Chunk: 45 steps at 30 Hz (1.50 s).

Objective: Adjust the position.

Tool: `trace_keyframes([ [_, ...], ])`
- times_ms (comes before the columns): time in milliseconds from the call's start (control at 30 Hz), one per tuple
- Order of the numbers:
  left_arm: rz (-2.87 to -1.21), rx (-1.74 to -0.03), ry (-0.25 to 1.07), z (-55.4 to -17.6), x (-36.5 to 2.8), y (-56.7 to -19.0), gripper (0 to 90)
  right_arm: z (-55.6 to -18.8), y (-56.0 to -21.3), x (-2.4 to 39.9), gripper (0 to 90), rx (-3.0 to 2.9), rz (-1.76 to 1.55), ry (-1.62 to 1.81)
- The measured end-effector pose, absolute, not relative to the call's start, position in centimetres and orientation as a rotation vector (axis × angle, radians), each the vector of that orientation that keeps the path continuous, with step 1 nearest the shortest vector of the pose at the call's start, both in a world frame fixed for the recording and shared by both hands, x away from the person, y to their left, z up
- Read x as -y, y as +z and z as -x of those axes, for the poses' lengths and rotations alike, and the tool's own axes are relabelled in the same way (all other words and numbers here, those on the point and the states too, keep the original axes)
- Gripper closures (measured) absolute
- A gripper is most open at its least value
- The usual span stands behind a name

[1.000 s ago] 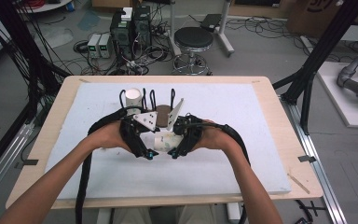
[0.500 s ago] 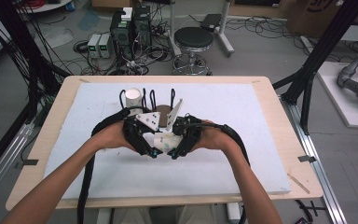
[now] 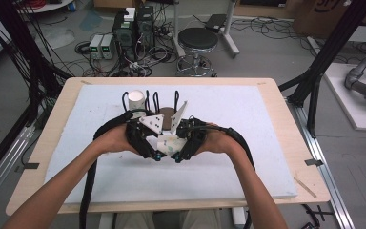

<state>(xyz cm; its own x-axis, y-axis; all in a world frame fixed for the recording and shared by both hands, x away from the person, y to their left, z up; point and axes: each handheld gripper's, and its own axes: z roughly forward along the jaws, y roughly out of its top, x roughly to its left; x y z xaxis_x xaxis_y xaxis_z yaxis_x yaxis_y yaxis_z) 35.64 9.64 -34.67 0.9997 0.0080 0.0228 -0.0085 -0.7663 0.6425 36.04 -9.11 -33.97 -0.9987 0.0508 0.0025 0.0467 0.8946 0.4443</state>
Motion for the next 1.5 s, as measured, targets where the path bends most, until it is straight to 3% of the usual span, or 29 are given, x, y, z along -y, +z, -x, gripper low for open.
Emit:
trace_keyframes([
  [133, -2.434, -0.010, 0.060, -35.6, -10.0, -34.6, 37.0, -36.0, -33.8, 9.4, 14.9, -3.027, -0.069, 0.804],
  [667, -2.426, -0.025, 0.064, -35.5, -10.3, -35.1, 36.9, -36.2, -32.6, 10.2, 14.8, -2.963, -0.080, 0.935],
  [1067, -2.140, -0.125, 0.086, -34.4, -13.2, -36.4, 36.8, -36.2, -31.8, 13.5, 14.9, -2.824, -0.138, 1.327],
  [1500, -1.849, -0.196, 0.058, -33.8, -14.9, -38.1, 36.6, -35.7, -33.6, 16.1, 14.9, -2.671, -0.213, 1.646],
])
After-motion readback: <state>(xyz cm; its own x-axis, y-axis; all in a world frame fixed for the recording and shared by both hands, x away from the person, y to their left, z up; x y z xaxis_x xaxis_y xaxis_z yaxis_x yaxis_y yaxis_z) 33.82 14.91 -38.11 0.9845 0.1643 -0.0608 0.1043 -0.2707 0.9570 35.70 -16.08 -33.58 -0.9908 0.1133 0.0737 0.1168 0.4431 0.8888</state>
